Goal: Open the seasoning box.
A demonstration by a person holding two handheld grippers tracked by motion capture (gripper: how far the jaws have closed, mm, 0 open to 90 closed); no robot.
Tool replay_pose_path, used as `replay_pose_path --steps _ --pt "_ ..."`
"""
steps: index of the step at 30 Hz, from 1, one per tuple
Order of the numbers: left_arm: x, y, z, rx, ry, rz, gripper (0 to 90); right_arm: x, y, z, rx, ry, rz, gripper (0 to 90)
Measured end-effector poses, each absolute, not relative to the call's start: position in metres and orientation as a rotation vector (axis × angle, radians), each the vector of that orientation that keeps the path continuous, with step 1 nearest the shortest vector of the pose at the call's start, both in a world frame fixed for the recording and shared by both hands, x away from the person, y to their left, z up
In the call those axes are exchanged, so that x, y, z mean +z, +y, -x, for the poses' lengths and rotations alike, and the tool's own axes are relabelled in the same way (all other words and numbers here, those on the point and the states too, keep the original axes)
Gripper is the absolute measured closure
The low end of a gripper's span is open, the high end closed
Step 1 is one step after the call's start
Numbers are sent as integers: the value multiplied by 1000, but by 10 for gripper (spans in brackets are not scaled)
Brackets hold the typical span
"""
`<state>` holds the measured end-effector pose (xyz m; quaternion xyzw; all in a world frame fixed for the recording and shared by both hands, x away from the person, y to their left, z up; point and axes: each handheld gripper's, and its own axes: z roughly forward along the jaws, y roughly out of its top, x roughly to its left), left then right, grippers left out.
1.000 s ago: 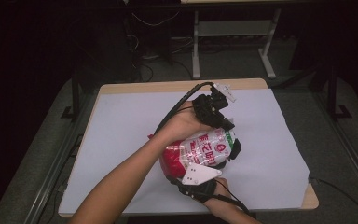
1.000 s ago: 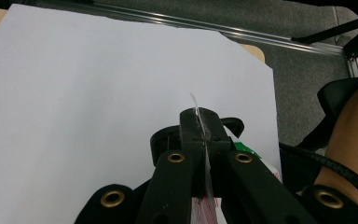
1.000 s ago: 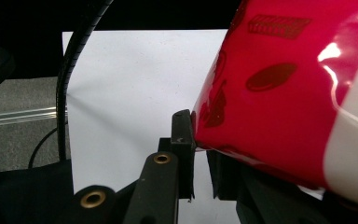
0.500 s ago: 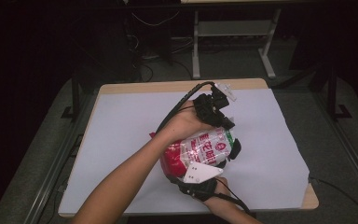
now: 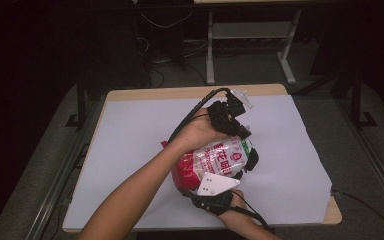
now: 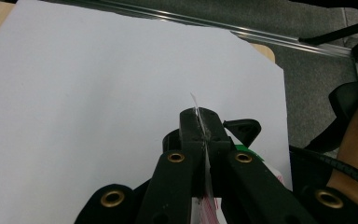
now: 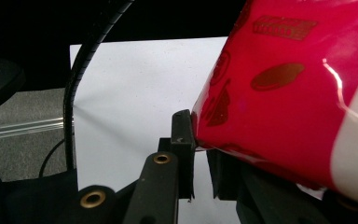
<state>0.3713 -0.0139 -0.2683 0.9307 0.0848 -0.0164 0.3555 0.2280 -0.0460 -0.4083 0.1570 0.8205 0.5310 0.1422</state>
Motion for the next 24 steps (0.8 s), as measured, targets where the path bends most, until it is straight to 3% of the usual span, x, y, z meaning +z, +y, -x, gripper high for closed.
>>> replay_pose_path --steps 24 --pt "-282 -17 -372 -85 213 -2448 900 -408 -45 -228 1567 2389 -438 812"
